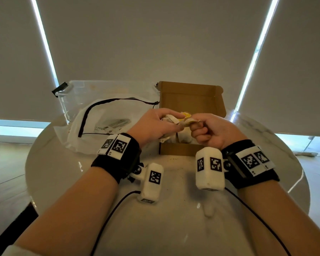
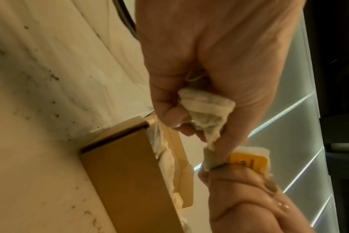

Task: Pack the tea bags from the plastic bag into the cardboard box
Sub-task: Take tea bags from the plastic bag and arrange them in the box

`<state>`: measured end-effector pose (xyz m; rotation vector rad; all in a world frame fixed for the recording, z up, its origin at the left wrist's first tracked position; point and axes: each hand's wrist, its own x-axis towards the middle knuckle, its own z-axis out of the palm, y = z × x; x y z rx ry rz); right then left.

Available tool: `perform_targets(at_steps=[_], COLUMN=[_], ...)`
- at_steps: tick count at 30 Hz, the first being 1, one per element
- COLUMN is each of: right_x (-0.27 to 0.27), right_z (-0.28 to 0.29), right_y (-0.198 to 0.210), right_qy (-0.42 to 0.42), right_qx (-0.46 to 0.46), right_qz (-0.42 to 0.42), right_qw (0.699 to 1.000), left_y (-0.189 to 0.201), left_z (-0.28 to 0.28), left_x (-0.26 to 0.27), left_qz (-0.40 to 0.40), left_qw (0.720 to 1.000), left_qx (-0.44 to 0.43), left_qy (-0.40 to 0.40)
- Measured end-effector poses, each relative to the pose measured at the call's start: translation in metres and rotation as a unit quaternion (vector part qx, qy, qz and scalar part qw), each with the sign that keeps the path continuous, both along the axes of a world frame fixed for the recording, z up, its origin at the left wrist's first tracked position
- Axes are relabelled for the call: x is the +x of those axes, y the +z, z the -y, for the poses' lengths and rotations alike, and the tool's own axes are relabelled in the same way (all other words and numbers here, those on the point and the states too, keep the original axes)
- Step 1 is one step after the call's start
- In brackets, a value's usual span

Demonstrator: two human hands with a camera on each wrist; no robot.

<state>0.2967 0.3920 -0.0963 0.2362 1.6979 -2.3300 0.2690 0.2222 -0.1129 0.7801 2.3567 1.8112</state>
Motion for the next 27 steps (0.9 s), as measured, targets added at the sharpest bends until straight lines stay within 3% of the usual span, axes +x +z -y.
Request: perform_targets(at_steps=[4,8,13,16,19,22,27], right_x=[0.0,-0.001,0.003,0.006,0.003,0.0,0.005], right_z=[0.001,0.002,-0.008,-0.009,-0.011,-0.017,-0.009], right_y=[0.001,0.001,0.0,0.002,0.003,-0.001,-0.005], right_qy=[0.049,0.037,0.062,0.06,-0.019,-0.073,0.079], right_qx=[-0.099,-0.116,-0.048,0.013,0.104,0.274,0.523], right_qz=[-0.002,-0.035,-0.125,-0.15,-0.141,-0.155,-0.198], right_qw=[0.994,0.992,0.989,0.987,0.984,0.946,0.825], left_y=[-0.003,-0.003,0.002,0.003,0.001,0.0,0.002], left_z=[-0.003,-0.004,0.001,0.002,0.001,-0.001,-0.001], left_x=[-0.002,-0.004,-0.002,-0.001,-0.002,-0.002,-0.002], left_qz=[-0.015,0.055,0.18,0.196,0.191,0.175,0.153], left_qw=[0.999,0.997,0.975,0.97,0.974,0.98,0.986], left_qx=[-0.014,0.031,0.13,0.141,0.12,0.095,0.058], left_qy=[0.034,0.043,-0.008,-0.016,0.013,0.032,0.037])
